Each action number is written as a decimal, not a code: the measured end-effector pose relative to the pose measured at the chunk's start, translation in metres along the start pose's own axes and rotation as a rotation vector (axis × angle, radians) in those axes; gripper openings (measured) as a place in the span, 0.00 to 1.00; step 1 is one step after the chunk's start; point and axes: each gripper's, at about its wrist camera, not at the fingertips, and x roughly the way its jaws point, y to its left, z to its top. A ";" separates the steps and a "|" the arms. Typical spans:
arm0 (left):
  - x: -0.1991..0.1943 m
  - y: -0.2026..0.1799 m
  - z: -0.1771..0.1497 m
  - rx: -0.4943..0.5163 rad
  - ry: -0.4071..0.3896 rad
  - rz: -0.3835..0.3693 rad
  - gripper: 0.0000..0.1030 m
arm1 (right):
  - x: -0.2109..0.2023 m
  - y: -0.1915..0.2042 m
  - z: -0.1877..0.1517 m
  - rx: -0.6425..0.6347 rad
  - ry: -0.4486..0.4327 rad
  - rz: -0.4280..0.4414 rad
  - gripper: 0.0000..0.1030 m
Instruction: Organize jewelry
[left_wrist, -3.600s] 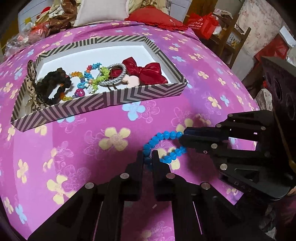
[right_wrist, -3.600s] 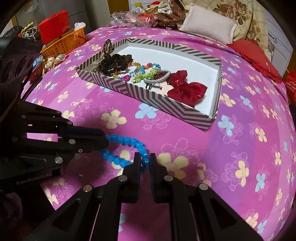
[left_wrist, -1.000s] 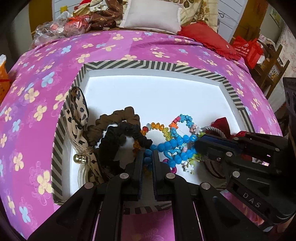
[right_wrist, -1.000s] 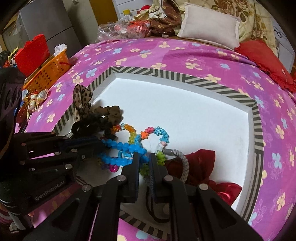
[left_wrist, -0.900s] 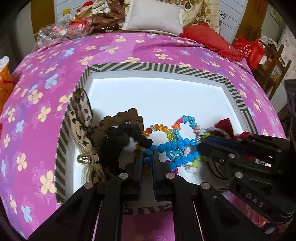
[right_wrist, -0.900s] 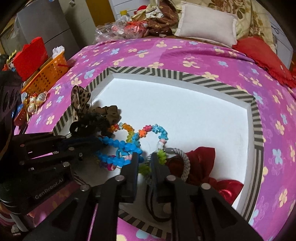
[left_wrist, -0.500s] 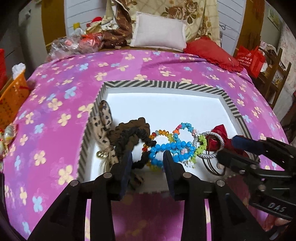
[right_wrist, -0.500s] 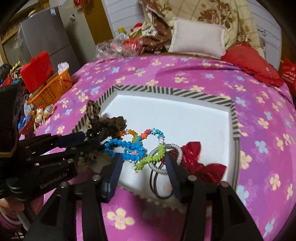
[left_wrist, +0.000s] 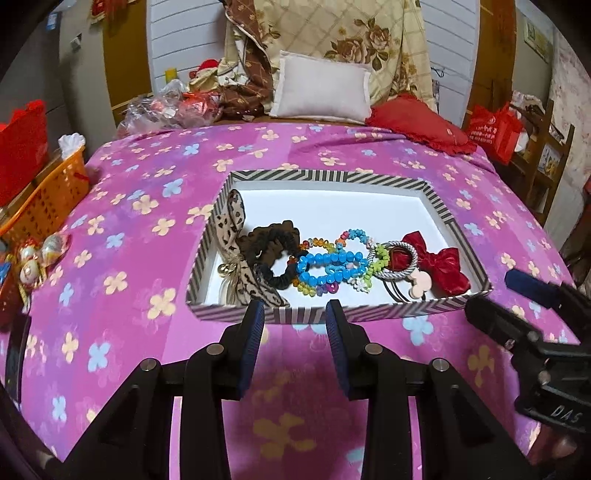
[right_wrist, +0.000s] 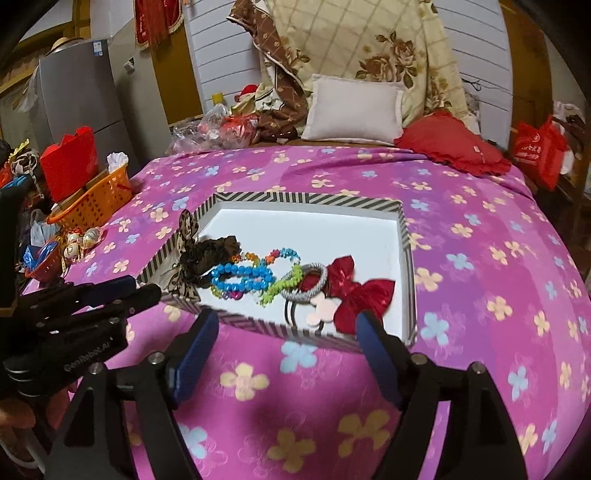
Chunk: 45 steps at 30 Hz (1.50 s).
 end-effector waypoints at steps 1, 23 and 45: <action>-0.005 0.001 -0.001 -0.006 -0.010 0.002 0.28 | -0.002 0.001 -0.003 0.006 0.001 0.001 0.80; -0.044 0.002 -0.015 -0.021 -0.082 0.059 0.28 | -0.022 0.015 -0.015 0.004 -0.010 -0.013 0.83; -0.039 -0.003 -0.018 0.004 -0.069 0.046 0.28 | -0.019 0.013 -0.016 0.001 0.003 0.001 0.83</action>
